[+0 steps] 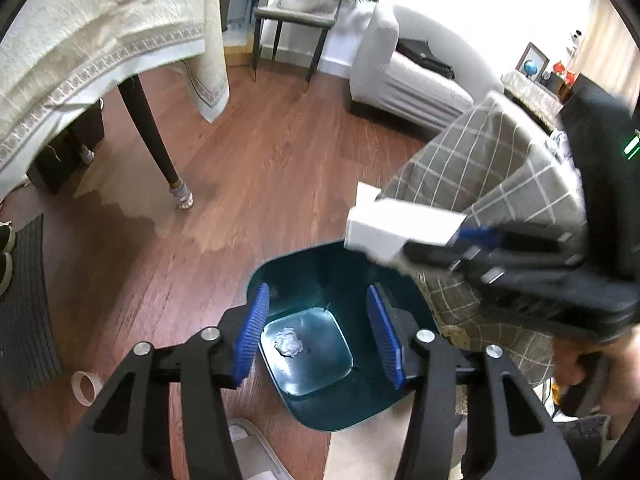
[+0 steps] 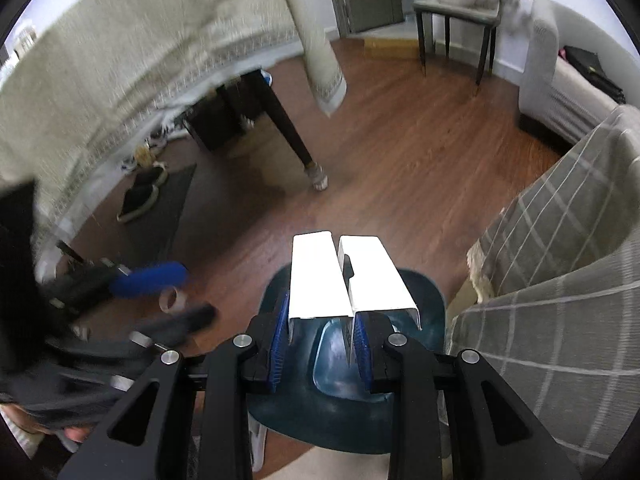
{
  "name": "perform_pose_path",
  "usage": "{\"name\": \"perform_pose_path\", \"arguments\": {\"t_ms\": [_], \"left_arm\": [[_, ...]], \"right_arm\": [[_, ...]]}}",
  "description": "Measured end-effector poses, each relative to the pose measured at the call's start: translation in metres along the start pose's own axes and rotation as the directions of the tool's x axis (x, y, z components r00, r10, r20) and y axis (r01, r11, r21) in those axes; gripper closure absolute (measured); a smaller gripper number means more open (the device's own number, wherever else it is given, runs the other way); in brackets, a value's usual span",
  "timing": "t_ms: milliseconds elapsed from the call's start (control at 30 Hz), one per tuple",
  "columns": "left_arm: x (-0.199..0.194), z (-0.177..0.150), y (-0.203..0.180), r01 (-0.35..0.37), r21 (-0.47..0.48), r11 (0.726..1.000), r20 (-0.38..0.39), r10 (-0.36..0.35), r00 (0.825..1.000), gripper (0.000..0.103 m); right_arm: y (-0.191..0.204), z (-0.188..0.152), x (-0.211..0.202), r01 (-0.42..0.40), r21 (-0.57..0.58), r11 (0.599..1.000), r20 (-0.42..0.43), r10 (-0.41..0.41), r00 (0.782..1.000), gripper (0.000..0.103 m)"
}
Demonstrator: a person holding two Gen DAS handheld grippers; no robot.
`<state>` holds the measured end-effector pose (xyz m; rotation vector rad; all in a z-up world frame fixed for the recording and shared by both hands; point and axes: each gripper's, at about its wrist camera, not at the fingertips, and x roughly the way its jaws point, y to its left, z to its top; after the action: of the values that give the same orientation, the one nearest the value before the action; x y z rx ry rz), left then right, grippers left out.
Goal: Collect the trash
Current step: 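Open the right tool to drop the white box into the teal bin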
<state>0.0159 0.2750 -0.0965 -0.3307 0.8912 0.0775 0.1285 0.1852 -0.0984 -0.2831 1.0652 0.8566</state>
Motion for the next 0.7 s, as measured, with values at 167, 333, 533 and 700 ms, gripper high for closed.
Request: {"name": "perform_pose_path", "arguments": {"t_ms": [167, 333, 533, 700], "left_arm": [[-0.023, 0.009, 0.007, 0.008, -0.016, 1.000, 0.059, -0.007, 0.998, 0.056], [-0.044, 0.021, 0.007, 0.029, -0.030, 0.999, 0.115, -0.026, 0.993, 0.061], [-0.063, 0.025, -0.004, 0.025, -0.009, 1.000, 0.168, -0.023, 0.986, 0.061], [-0.068, 0.030, -0.007, 0.039, -0.014, 0.999, 0.186, -0.036, 0.982, 0.061]], "right_arm": [[0.010, -0.008, 0.026, 0.019, -0.038, 0.999, -0.090, -0.022, 0.996, 0.074], [0.015, -0.025, 0.053, 0.040, -0.067, 0.997, -0.185, -0.052, 0.981, 0.072], [0.014, -0.046, 0.068, 0.087, -0.111, 0.990, -0.258, -0.113, 0.960, 0.067], [0.011, -0.056, 0.065, 0.097, -0.124, 0.987, -0.279, -0.129, 0.952, 0.046]]}}
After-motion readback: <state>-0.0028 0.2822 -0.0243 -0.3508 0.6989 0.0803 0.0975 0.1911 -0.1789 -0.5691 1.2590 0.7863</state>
